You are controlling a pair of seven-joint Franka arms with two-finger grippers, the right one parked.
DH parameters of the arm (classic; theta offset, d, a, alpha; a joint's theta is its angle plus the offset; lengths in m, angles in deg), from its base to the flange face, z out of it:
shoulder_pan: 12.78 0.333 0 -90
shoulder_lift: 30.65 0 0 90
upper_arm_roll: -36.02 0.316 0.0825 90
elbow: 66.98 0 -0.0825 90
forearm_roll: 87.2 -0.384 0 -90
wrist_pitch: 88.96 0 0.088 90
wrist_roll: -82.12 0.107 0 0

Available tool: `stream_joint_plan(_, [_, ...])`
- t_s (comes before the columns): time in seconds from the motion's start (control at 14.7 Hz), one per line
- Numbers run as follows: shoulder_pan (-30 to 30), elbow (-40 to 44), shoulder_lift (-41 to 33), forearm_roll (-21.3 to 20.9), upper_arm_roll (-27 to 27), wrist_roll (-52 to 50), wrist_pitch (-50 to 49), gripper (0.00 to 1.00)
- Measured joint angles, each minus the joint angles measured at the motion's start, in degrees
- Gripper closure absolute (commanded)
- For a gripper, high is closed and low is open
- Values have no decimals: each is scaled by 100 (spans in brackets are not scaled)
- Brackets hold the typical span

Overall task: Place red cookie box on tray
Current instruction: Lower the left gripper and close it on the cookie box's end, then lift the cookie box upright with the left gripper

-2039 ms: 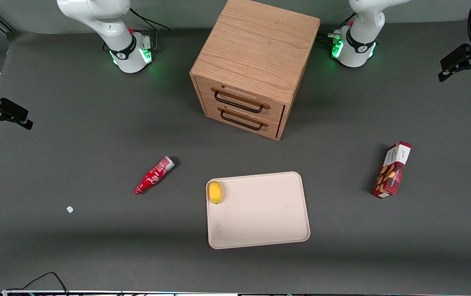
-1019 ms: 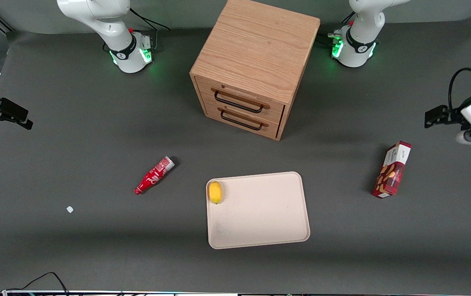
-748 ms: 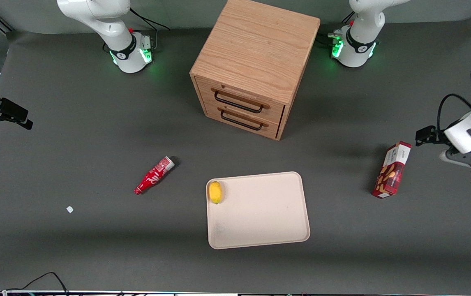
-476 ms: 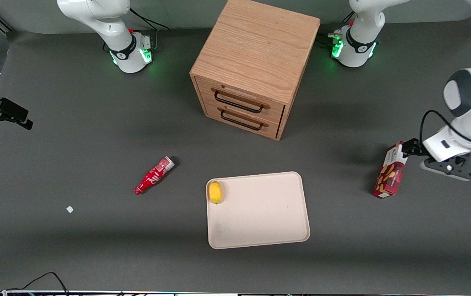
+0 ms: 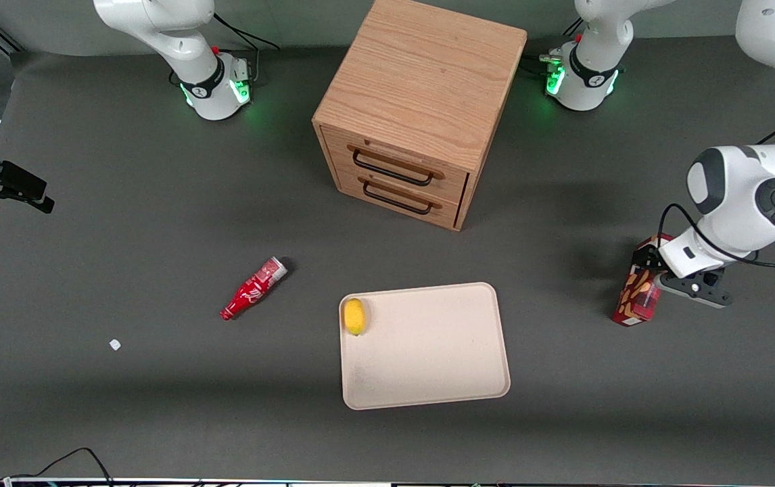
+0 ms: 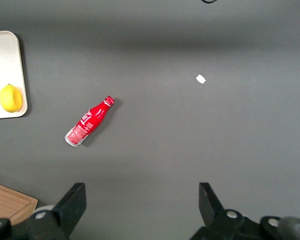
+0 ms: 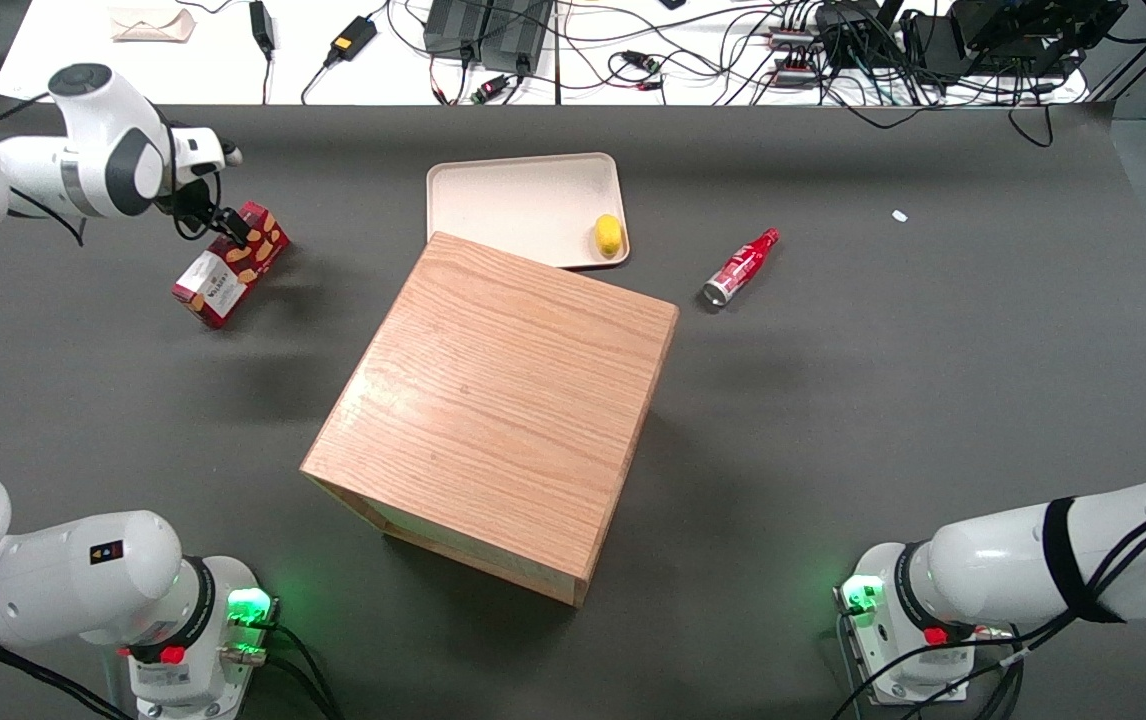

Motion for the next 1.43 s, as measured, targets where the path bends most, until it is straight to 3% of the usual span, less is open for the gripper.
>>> stream_joint_plan(0.2, [-2, -45, 196, -5, 28, 1, 239, 1])
stream_joint_plan(0.27, [-3, -47, 238, -7, 37, 2, 268, 15])
stream_joint_plan(0.48, [-3, -49, 301, -15, 67, 4, 279, 73])
stream_joint_plan(0.61, [-3, -53, 327, -21, 69, 4, 279, 97])
stream_joint_plan(1.16, [-7, -38, 331, -24, 71, 3, 219, 100])
stream_joint_plan(1.43, [-7, 567, 106, -19, 53, -57, -876, 100])
